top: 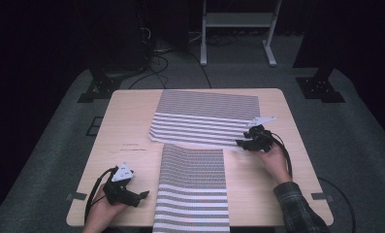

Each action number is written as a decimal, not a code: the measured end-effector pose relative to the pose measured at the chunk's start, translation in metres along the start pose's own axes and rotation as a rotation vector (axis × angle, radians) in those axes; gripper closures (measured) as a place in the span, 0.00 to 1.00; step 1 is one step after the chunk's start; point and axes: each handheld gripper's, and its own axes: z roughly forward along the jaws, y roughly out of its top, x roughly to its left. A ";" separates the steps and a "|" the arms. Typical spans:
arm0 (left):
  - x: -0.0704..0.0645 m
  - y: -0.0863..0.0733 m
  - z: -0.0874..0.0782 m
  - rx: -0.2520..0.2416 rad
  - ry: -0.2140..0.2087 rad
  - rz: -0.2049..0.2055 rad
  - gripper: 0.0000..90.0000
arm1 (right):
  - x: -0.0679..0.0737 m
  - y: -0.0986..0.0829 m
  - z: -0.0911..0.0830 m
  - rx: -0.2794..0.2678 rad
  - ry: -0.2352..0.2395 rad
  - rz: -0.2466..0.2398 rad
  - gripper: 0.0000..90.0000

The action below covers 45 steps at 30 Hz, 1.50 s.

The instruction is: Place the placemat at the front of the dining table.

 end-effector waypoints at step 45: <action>0.004 0.000 -0.001 -0.002 0.016 -0.021 0.00 | -0.042 -0.017 0.015 0.005 -0.071 0.093 0.72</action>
